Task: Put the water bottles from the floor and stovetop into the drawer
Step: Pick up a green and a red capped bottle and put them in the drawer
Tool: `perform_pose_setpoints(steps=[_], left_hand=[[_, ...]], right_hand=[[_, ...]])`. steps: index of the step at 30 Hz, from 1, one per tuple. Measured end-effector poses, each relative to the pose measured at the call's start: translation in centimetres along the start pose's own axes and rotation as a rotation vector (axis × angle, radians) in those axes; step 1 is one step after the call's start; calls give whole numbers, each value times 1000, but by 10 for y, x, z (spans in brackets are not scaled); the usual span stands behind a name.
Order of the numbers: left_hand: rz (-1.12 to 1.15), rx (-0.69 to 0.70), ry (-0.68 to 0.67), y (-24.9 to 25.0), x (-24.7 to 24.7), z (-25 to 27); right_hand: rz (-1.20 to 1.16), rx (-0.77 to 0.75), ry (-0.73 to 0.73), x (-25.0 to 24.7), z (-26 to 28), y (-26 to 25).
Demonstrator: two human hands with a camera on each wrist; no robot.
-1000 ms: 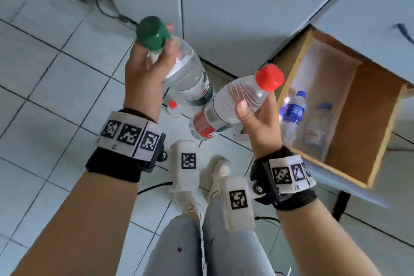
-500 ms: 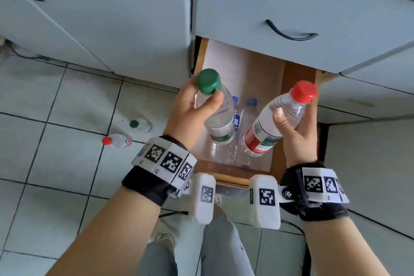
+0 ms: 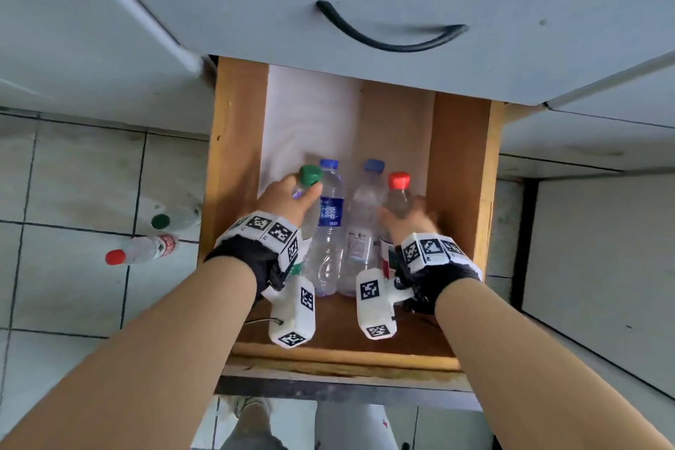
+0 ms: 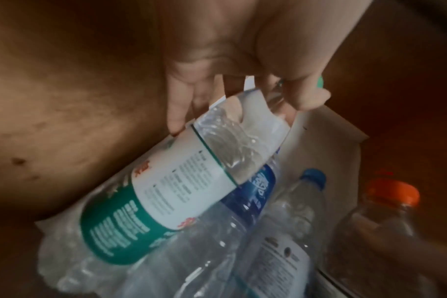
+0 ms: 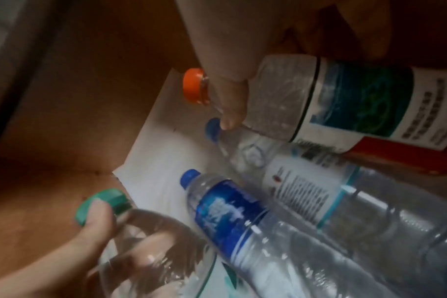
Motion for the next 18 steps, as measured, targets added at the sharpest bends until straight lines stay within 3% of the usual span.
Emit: perform_pose_setpoints(steps=[6,8,10,14,18], left_hand=[[-44,-200,-78,-15,8,-19],[-89,-251,-161,-21,10,-18],[-72,-275,-178,-26,9,-11],[113,-135,-123,-14,-4,18],[409,90,-132,-4,-45,67]], right_hand=[[141,1,-78,6,-18,8],[228,55,-99,11,-23,17],[165,115,-104,16,-20,18],[53,58,-37,22,-1,0],[32,-257,27,44,52,-51]])
Point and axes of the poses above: each hand's wrist, its own z-axis away from the middle knuckle, its own x-axis out of the palm, y = z × x, the point moved 4 cm from there along -z, towards the middle knuckle, and after that the axes turned 2 degrees about -y, right-handed, at the moved point
